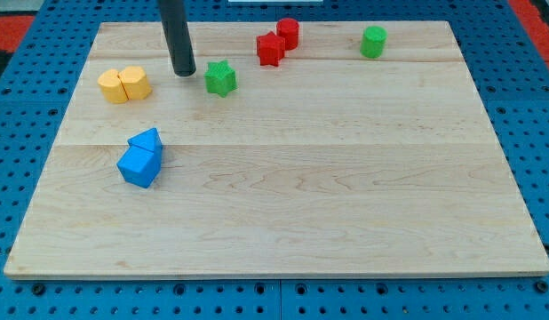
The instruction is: Push the green star to the green circle
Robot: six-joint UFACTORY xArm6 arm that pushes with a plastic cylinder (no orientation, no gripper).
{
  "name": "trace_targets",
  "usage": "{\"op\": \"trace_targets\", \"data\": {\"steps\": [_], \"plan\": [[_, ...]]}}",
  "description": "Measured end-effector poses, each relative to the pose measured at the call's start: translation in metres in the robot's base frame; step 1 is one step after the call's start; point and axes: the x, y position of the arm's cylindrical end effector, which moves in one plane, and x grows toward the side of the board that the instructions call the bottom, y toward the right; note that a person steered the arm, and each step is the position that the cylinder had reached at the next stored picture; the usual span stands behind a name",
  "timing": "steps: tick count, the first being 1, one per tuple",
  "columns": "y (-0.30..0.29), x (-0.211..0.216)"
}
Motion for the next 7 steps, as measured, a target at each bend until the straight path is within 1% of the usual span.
{"op": "trace_targets", "data": {"steps": [1,5,6,7], "plan": [[0.017,0.01],[0.158,0.009],[0.19,0.015],[0.216,0.031]]}}
